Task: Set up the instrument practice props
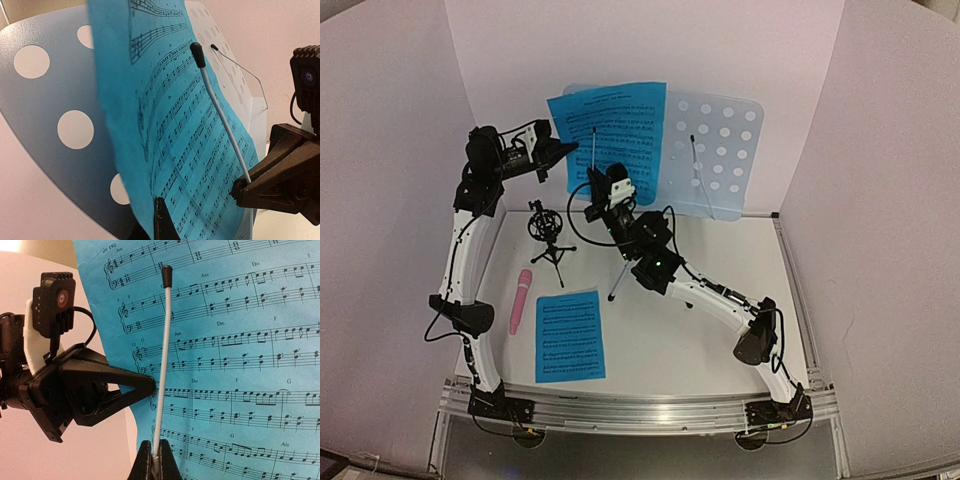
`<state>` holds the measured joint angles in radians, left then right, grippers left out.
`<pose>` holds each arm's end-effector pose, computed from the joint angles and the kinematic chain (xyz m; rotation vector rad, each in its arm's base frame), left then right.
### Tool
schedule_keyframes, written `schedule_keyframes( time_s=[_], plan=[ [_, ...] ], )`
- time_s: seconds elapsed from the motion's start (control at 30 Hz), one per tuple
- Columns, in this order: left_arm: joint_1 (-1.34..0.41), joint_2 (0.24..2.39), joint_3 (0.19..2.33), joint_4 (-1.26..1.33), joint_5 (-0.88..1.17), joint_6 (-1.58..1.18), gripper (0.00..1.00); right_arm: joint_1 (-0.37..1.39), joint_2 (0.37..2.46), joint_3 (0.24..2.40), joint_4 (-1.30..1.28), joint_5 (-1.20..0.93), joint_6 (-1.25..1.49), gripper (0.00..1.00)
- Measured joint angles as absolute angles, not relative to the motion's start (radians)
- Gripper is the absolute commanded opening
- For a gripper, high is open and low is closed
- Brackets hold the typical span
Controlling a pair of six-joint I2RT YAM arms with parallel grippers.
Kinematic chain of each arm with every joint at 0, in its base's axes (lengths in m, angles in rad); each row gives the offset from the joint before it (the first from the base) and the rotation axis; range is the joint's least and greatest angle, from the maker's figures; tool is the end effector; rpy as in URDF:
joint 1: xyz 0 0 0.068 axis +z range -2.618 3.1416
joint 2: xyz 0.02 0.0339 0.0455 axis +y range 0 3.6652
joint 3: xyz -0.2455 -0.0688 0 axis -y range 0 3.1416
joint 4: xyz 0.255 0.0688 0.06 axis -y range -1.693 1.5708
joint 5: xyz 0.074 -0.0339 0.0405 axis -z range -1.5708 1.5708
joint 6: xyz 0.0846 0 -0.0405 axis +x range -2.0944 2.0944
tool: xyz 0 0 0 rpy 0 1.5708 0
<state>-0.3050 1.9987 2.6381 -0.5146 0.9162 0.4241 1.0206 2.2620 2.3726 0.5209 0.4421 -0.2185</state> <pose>0.3759 -0.1887 0.5528 1.1665 0.9759 -0.5639 0.3157 0.4454 0.4793 -0.2056 1.0001 0.5249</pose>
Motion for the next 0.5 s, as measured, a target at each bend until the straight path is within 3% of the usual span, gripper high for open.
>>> schedule_keyframes(
  time_s=[0.4,0.5],
  plan=[
    [-0.305,1.999,2.638,-0.513,0.913,0.426,0.00,1.021,2.262,2.373,0.521,0.445,-0.216,0.00],
    [-0.305,1.999,2.638,-0.513,0.913,0.426,0.05,1.021,2.262,2.373,0.521,0.445,-0.216,0.00]
  ],
)
